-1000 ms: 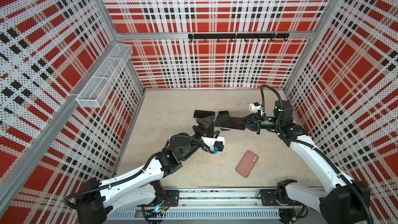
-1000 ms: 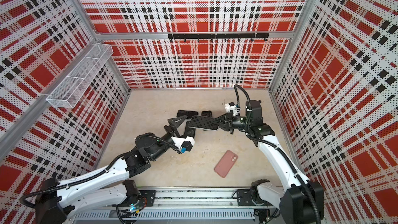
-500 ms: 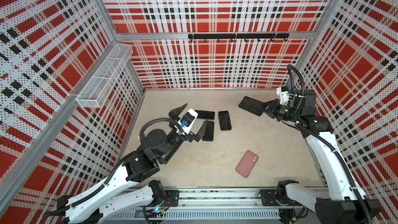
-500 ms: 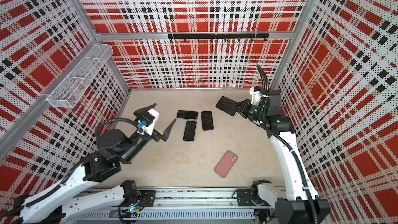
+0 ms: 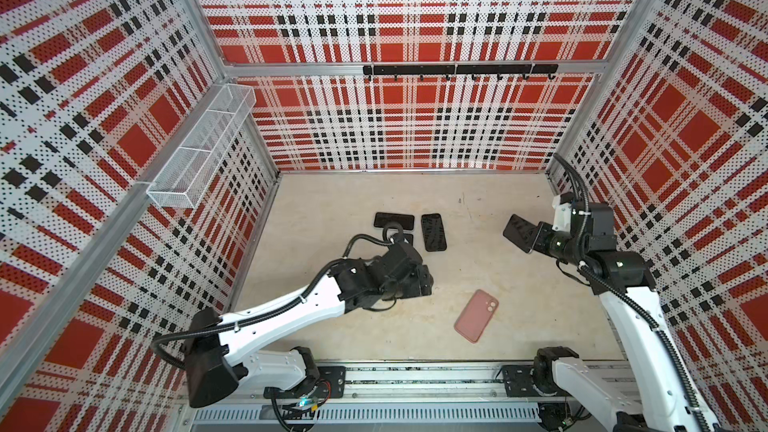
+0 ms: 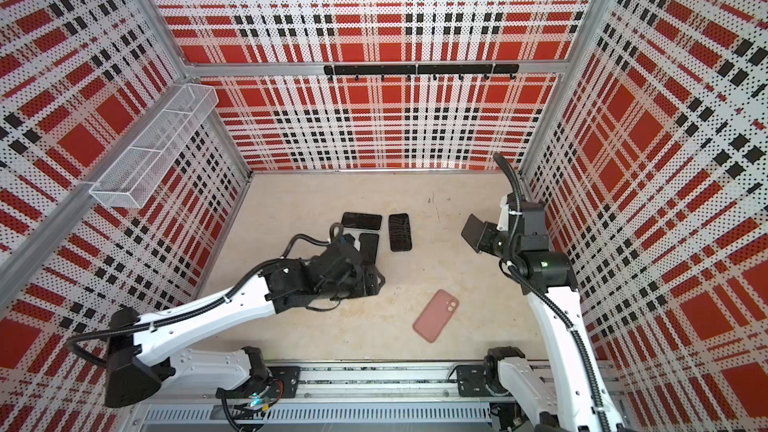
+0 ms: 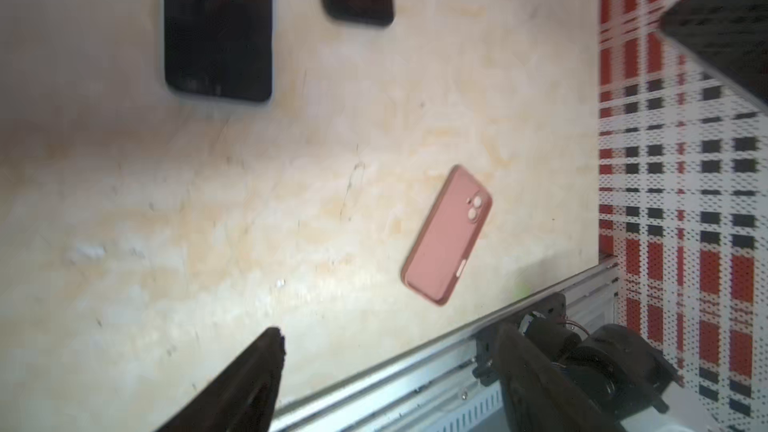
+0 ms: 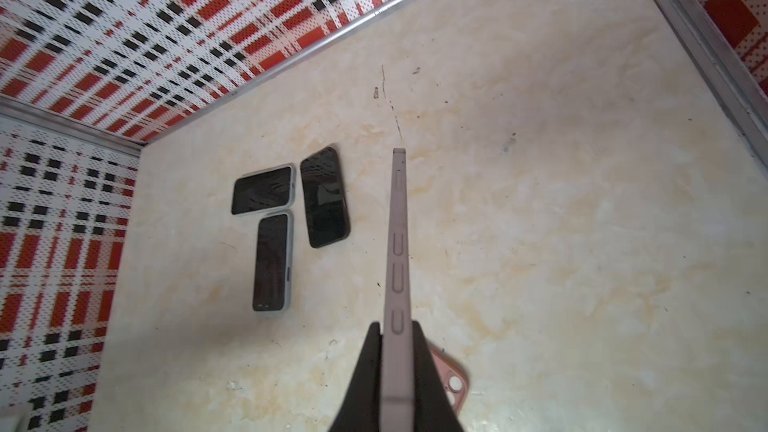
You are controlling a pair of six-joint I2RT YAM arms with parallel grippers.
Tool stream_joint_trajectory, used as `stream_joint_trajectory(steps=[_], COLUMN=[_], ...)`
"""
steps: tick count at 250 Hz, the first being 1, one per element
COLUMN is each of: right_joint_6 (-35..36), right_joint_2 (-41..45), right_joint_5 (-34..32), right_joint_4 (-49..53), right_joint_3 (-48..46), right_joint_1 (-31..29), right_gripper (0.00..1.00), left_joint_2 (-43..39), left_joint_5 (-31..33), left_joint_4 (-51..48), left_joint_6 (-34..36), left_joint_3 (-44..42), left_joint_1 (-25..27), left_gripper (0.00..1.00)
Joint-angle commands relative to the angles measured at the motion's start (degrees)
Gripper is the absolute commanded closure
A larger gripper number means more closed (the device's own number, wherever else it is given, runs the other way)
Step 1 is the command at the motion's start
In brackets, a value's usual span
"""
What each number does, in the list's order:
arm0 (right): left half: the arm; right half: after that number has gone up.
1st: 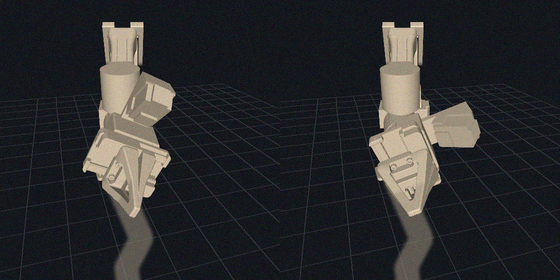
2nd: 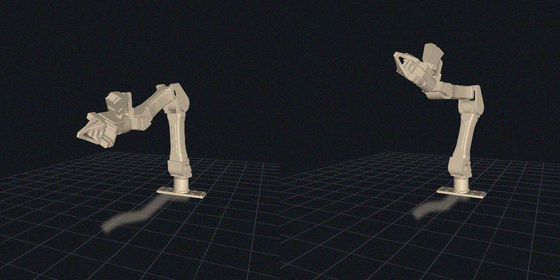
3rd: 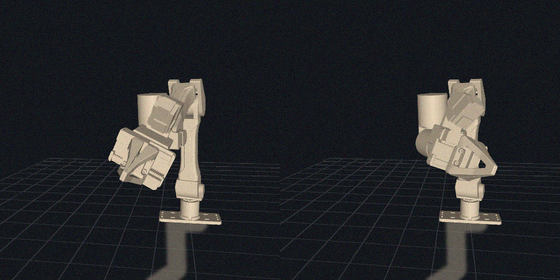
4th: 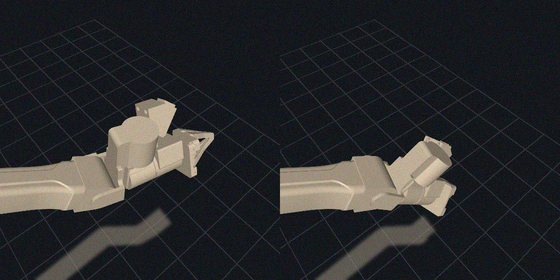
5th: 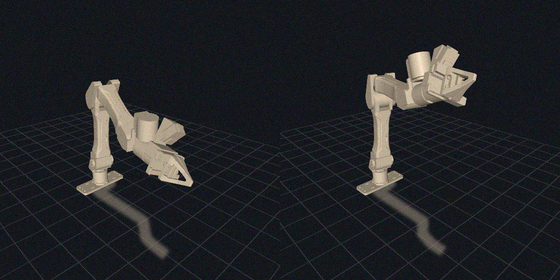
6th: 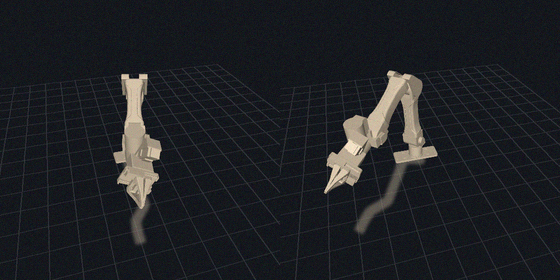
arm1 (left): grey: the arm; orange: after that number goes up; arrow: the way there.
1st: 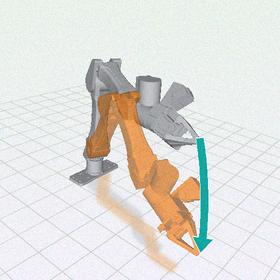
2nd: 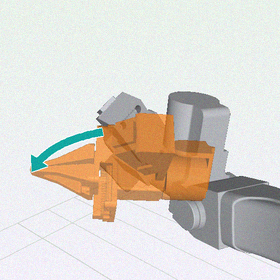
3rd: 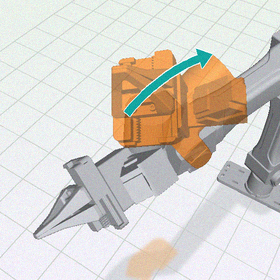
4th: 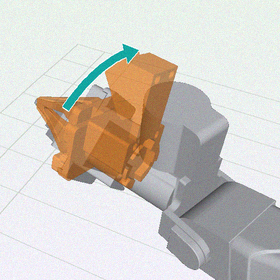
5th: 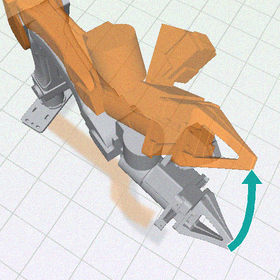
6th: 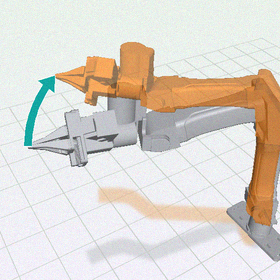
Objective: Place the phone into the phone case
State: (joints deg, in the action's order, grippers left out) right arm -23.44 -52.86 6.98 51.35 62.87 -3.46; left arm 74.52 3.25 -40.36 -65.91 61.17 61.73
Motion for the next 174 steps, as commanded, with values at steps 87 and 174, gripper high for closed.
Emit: stream_joint_trajectory(steps=[87,174], right_joint_6=[5.21,5.76], right_joint_2=[10.16,11.94], right_joint_5=[-1.64,0.75], right_joint_4=[-3.74,-4.51], right_joint_3=[-7.31,-8.46], right_joint_1=[0.03,0.04], right_gripper=[1.0,1.0], left_joint_2=[25.3,33.94], left_joint_5=[-3.82,-0.42], left_joint_4=[17.69,17.57], left_joint_6=[-45.48,-48.83], left_joint_3=[4.36,7.88], left_joint_1=[15.78,15.05], left_gripper=[0.16,0.38])
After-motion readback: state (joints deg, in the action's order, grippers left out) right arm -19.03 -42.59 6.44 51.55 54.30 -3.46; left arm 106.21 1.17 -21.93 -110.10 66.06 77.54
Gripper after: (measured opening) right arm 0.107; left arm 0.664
